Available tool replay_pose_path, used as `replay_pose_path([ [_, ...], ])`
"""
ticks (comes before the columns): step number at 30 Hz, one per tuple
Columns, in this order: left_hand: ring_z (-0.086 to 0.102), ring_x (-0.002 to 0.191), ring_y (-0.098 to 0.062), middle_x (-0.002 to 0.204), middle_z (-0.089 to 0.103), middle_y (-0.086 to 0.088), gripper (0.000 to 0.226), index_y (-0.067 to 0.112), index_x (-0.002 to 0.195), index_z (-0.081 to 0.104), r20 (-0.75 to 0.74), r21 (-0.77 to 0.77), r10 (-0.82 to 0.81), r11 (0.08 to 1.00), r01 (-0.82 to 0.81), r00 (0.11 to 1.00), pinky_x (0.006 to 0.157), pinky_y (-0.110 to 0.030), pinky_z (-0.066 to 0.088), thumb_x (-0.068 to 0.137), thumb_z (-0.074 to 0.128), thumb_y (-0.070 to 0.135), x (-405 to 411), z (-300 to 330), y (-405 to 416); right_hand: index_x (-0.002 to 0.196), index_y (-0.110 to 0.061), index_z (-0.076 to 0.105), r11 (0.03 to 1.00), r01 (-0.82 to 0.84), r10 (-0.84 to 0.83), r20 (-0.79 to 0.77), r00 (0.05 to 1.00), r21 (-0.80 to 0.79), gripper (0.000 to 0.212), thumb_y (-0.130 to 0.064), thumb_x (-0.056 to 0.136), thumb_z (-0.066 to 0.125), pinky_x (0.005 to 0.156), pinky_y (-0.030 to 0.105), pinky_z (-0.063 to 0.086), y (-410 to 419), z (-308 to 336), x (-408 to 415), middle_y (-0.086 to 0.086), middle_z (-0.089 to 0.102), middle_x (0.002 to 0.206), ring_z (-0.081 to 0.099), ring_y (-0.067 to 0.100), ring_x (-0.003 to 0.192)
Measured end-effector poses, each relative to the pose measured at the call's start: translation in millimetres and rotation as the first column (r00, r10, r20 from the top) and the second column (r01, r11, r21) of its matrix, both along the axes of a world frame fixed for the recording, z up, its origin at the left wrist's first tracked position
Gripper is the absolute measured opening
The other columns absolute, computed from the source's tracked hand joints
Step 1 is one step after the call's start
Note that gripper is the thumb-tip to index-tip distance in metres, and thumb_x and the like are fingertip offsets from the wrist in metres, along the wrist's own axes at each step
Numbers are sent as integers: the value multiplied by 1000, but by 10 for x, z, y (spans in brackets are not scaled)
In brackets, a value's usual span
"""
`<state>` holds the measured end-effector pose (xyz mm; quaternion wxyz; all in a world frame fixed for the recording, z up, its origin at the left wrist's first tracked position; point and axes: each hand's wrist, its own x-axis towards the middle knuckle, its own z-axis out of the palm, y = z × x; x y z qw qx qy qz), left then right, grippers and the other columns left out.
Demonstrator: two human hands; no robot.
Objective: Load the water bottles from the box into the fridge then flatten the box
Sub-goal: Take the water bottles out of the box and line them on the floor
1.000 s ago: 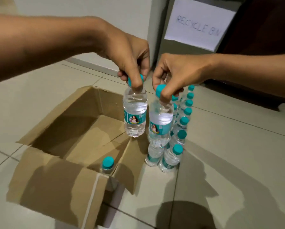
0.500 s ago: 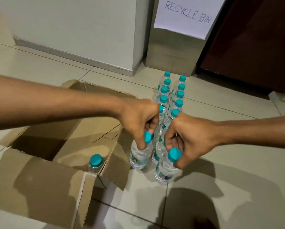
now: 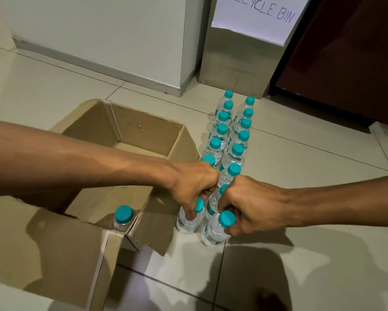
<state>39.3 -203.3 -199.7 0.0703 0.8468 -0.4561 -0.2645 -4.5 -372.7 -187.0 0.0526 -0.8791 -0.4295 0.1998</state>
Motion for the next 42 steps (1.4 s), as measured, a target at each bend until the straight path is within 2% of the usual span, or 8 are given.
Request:
replay_pose_path([
  [6, 42, 56, -8, 63, 45, 11, 42, 23, 63, 45, -36, 10, 27, 1000, -27, 999, 52, -17, 36, 62, 87, 22, 13, -62, 62, 79, -19, 69, 1000, -4, 4, 36, 999, 10, 17, -34, 76, 77, 50, 9, 35, 40, -71, 18, -13, 50, 64, 42, 1, 47],
  [12, 41, 55, -8, 61, 44, 12, 45, 25, 61, 43, 7, -17, 27, 999, -26, 1000, 51, -14, 34, 62, 88, 27, 31, -84, 58, 90, -15, 70, 997, -17, 20, 34, 999, -79, 26, -39, 80, 74, 57, 23, 55, 110, -90, 24, -3, 67, 78, 59, 9, 61],
  [19, 49, 56, 0, 61, 53, 16, 38, 13, 79, 67, 10, 109, 50, 993, -51, 999, 56, -13, 43, 61, 89, 37, 148, 183, 145, 84, -21, 66, 979, -59, 94, 179, 979, -194, 44, -63, 74, 69, 54, 25, 55, 218, 45, 60, -6, 64, 72, 59, 11, 61],
  [21, 53, 58, -1, 62, 56, 14, 33, 20, 73, 63, 15, 157, 83, 984, -84, 996, 60, -16, 47, 61, 89, 36, 198, 336, 234, 83, -23, 65, 990, -73, 102, 256, 961, -121, 47, -69, 70, 67, 51, 23, 51, 286, 115, 115, -9, 63, 69, 58, 8, 59],
  [24, 68, 71, -18, 71, 69, 4, 39, 19, 77, 65, 31, 266, 140, 953, -143, 990, 74, -35, 58, 56, 89, 42, 314, 567, 461, 76, -26, 64, 991, -105, 83, 242, 967, 79, 37, -63, 72, 71, 47, 13, 45, 485, 256, 217, -14, 58, 60, 56, 1, 52],
  [29, 70, 82, -25, 85, 73, -1, 49, 17, 96, 65, 207, 365, 229, 884, -293, 951, 79, -40, 58, 64, 84, 48, 495, 912, 942, 79, -22, 65, 934, -213, 174, 155, 973, 287, 22, -43, 80, 73, 57, 25, 55, 1091, 370, 275, -14, 61, 65, 63, 0, 60],
  [37, 67, 85, -22, 88, 70, 0, 53, 14, 110, 64, 381, 268, 306, 866, -421, 872, 85, -37, 55, 74, 76, 51, 645, 994, 1418, 108, -19, 70, 910, -414, 405, 144, 903, 32, 37, -45, 82, 72, 60, 24, 54, 1822, 156, 201, -9, 60, 79, 59, 9, 69],
  [42, 45, 63, -1, 78, 53, 6, 46, 9, 114, 63, 383, 160, 307, 907, -390, 871, 70, -24, 44, 83, 73, 40, 700, 819, 1420, 109, -16, 71, 917, -393, 397, 75, 915, -62, 36, -41, 83, 74, 64, 25, 59, 1919, -12, 169, -2, 70, 92, 64, 11, 74],
])
